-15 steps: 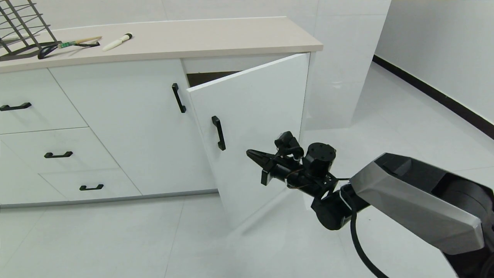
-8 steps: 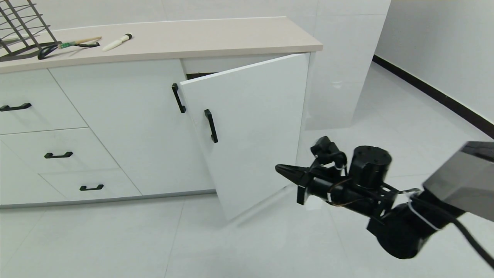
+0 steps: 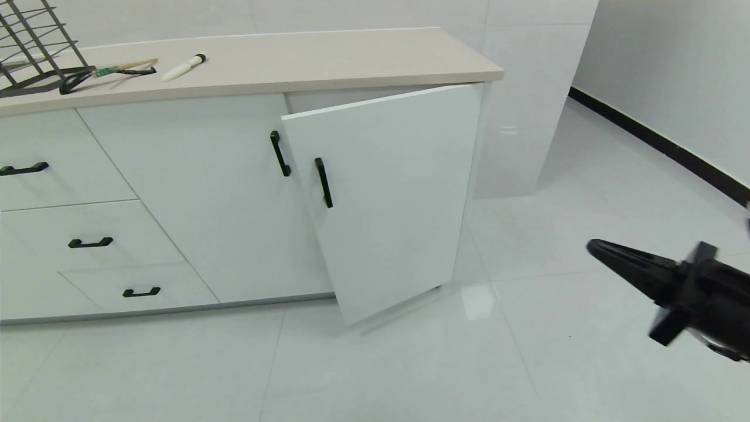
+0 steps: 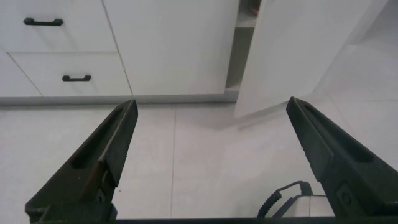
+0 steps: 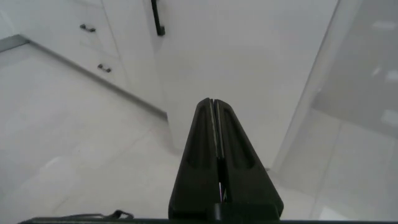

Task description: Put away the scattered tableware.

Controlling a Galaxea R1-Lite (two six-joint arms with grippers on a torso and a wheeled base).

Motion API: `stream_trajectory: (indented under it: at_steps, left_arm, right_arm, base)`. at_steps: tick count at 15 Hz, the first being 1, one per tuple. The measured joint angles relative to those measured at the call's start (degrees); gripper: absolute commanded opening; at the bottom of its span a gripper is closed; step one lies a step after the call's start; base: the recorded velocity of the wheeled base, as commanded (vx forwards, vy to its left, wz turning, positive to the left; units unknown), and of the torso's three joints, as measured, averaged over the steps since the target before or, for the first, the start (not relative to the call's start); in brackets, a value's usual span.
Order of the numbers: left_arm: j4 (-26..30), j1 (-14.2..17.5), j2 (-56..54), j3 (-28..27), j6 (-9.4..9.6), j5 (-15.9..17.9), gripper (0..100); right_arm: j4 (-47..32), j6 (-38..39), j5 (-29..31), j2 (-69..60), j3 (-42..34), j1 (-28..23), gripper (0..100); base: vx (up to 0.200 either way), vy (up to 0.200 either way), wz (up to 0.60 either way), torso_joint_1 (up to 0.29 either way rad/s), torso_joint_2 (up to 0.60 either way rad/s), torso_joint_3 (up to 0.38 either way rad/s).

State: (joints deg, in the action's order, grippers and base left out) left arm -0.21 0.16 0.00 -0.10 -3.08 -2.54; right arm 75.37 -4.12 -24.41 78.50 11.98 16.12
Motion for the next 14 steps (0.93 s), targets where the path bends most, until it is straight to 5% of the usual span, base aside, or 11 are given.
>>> stream_trajectory:
  at_steps: [4,10,14]
  left_arm:
    - [0.0,0.0,0.0,0.0,0.09,0.0,100]
    - [-0.1,0.1,0.0,0.0,0.05,0.0,100]
    - [0.0,0.1,0.0,0.0,0.11,0.0,100]
  right_arm:
    - [-12.9,-0.7,-0.9,-26.0,-8.2,-9.3,0]
    - [-55.7,0.3,1.1,-62.9,-7.4,-16.1,0]
    - [-59.9,1.8,6.2,-71.9,-10.6,-18.5,0]
  base:
    - [0.0,0.0,0.0,0.0,0.0,0.0]
    - [0.0,0.0,0.0,0.0,0.0,0.0]
    - [0.0,0.0,0.0,0.0,0.0,0.0]
